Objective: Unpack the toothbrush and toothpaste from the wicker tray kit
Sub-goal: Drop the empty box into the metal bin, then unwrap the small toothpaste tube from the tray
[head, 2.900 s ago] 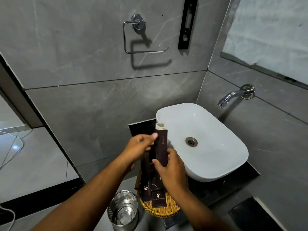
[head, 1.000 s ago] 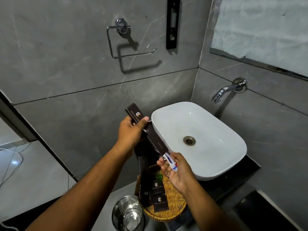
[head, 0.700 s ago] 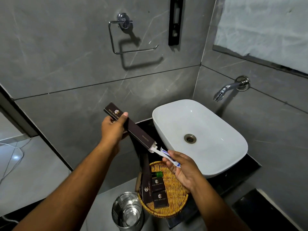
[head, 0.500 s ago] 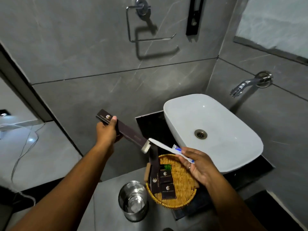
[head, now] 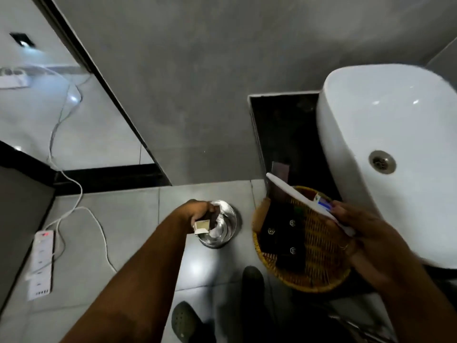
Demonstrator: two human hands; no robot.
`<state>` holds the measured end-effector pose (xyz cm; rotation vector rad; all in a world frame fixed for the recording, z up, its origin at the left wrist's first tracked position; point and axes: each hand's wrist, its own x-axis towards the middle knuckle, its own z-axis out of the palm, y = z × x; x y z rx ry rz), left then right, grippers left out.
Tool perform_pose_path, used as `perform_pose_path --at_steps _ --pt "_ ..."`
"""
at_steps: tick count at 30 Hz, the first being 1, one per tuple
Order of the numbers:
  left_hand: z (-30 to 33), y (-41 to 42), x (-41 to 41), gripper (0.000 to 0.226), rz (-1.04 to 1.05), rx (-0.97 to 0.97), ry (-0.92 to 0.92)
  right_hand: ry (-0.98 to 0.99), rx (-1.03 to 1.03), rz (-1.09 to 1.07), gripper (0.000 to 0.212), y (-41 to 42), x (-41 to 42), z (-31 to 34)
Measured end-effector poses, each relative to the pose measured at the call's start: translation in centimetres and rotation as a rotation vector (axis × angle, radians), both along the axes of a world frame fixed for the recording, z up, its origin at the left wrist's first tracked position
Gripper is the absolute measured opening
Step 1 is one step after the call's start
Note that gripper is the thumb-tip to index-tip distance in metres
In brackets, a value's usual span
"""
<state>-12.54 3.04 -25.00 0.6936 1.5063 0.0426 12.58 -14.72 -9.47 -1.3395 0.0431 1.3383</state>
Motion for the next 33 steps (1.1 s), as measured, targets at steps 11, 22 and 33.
perform_pose_path --at_steps 11,22,33 --pt "-7.9 -0.2 0.8 0.025 0.238 0.043 0.05 -0.175 -0.064 0.048 0.016 -1.0 -0.4 -3.7" --pt "15.8 -4.5 9.9 0.025 -0.479 1.36 -0.258 -0.431 -0.138 0.208 0.013 -2.0 -0.1 2.8" --pt "18.5 -8.3 12.8 0.059 -1.105 0.887 -0.233 -0.672 -0.134 0.206 0.008 -2.8 2.1 7.1"
